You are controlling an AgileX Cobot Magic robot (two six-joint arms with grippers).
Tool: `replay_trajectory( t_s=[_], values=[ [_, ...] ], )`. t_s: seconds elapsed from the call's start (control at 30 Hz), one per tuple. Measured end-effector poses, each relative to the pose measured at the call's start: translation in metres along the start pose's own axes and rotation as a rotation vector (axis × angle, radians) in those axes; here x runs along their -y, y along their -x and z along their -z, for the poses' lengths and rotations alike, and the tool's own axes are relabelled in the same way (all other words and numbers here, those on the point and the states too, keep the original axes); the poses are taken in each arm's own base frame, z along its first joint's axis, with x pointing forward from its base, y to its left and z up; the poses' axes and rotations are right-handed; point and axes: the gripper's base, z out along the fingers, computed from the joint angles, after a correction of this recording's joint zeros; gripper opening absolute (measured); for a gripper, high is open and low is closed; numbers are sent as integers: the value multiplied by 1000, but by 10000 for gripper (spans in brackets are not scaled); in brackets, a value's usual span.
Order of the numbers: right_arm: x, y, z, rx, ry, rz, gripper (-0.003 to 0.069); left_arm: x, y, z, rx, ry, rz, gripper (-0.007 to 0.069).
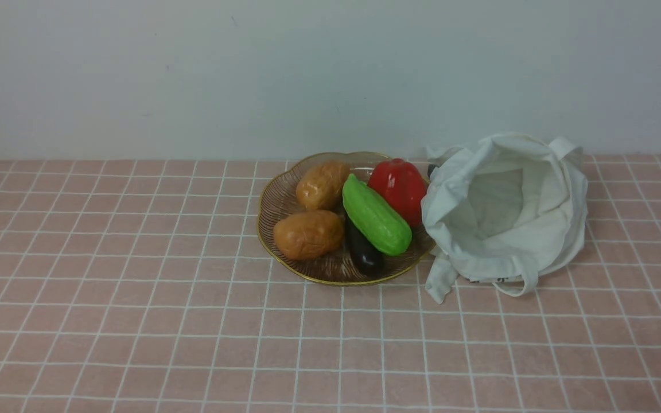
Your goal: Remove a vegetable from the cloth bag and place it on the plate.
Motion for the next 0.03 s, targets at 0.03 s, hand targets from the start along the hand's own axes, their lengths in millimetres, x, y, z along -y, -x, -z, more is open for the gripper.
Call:
replay_trajectory(
  t_s=[0.03],
  values=[
    [0, 0, 0, 0, 0, 0, -15, 0, 0, 0, 0, 0, 0, -5]
  ],
)
